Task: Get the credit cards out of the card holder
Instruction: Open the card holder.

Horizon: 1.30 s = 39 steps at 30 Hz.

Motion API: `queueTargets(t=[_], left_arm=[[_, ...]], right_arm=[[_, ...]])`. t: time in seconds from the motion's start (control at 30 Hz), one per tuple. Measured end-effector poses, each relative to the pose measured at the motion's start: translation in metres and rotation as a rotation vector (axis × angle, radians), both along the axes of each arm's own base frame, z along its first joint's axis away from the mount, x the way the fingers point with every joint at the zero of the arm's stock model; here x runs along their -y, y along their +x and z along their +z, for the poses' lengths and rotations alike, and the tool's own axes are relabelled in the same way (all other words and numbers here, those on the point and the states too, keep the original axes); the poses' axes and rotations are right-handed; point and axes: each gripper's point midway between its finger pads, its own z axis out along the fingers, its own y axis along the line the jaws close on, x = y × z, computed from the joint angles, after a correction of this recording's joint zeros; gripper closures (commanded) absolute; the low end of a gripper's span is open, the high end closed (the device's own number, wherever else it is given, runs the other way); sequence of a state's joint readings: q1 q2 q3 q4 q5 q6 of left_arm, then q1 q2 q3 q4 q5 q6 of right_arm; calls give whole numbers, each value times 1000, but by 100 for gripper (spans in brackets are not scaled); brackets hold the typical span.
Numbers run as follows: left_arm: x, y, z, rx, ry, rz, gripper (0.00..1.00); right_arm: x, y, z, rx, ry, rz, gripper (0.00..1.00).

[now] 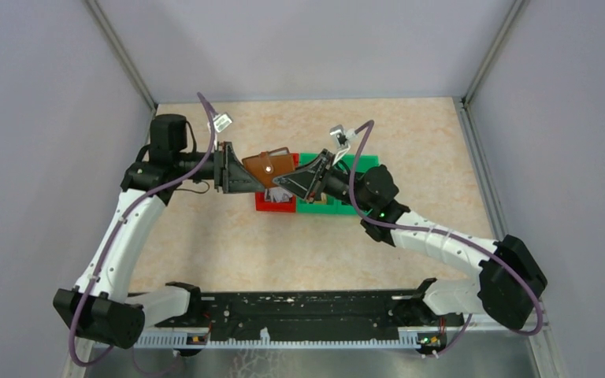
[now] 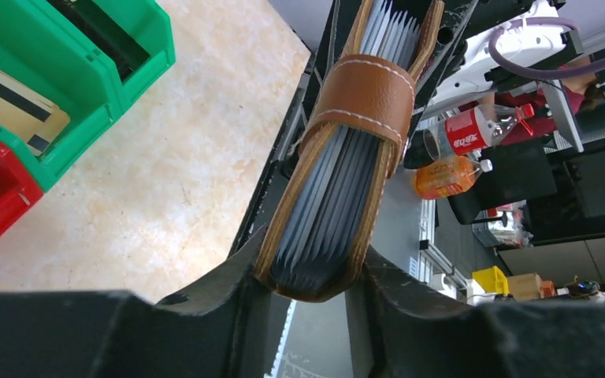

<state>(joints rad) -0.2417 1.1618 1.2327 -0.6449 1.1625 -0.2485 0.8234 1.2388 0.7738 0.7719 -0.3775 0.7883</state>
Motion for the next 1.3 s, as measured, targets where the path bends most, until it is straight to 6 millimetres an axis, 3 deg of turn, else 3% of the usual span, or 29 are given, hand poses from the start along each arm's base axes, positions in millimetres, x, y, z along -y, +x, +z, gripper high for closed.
queueTargets(t=[0.13,0.23,0.3,0.47,0.6,0.77,1.03,1.3], left_arm=[[0,1,4,10,-14,-5,84],[-1,2,4,11,-15,-3,94],[-2,1,5,18,-14,-8,97],[-6,-5,-2,74,22,-34,100],[-12,-11,-16,146,80,-72,100],[-20,-16,-36,231,155,-122,100],[-38,-16,-63,447,300,-209,100],[-50,-15,-76,559,380,-273,100]], right_arm=[[0,1,3,-10,30,-26,100],[-1,0,3,-15,42,-36,55],[-1,0,3,-18,43,-37,38],[6,13,-5,-23,-26,-23,37],[13,33,17,33,-86,36,34],[-1,15,37,159,-206,253,23],[0,-8,-2,187,-395,411,14],[-27,-24,-24,245,-519,503,14]])
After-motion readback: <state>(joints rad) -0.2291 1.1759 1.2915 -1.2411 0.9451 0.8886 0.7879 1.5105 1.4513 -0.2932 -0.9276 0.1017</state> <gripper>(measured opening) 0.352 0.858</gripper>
